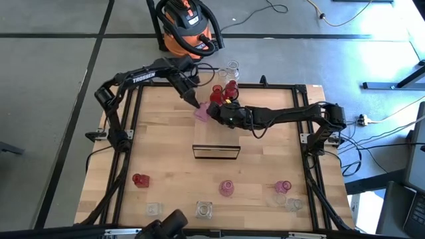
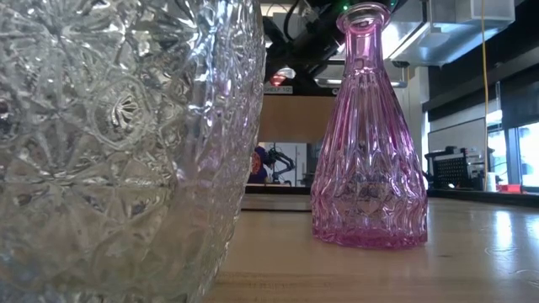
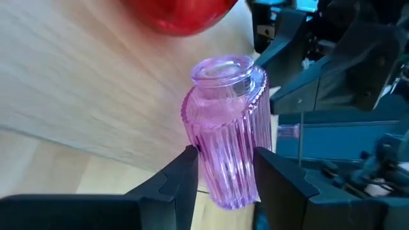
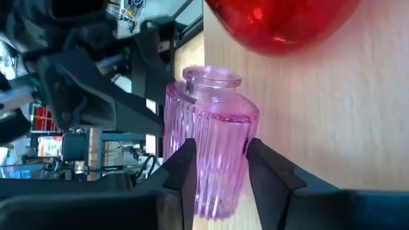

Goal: Sort vases onto shelf
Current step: Put the purple vase on the shelf

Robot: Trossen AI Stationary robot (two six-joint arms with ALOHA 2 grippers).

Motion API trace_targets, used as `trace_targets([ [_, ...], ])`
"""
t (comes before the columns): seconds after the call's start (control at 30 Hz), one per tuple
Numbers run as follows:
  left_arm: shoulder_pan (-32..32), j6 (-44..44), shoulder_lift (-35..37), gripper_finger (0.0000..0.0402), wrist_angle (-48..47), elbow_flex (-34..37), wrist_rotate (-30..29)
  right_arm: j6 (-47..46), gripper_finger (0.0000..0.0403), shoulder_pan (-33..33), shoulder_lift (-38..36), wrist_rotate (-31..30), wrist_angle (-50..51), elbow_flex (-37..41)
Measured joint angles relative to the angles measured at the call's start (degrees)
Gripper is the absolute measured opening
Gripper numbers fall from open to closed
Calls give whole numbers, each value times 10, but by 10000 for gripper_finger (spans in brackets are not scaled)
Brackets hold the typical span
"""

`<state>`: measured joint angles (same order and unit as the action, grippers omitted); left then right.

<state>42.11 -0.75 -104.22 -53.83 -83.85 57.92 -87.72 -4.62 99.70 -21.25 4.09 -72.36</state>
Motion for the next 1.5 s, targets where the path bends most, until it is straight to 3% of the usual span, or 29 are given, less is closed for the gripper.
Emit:
trace_targets([
  [0.37,-1,0,18,139,15,-1,-3,37,108,3,1,27,-21,-2],
  [0.93,-1,2,19,139,20,-2,-4,44,108,3,0,-18,-17,-2],
  [1.5,-1,-43,19,139,17,-1,3,110,108,4,-10,-47,-11,-3],
])
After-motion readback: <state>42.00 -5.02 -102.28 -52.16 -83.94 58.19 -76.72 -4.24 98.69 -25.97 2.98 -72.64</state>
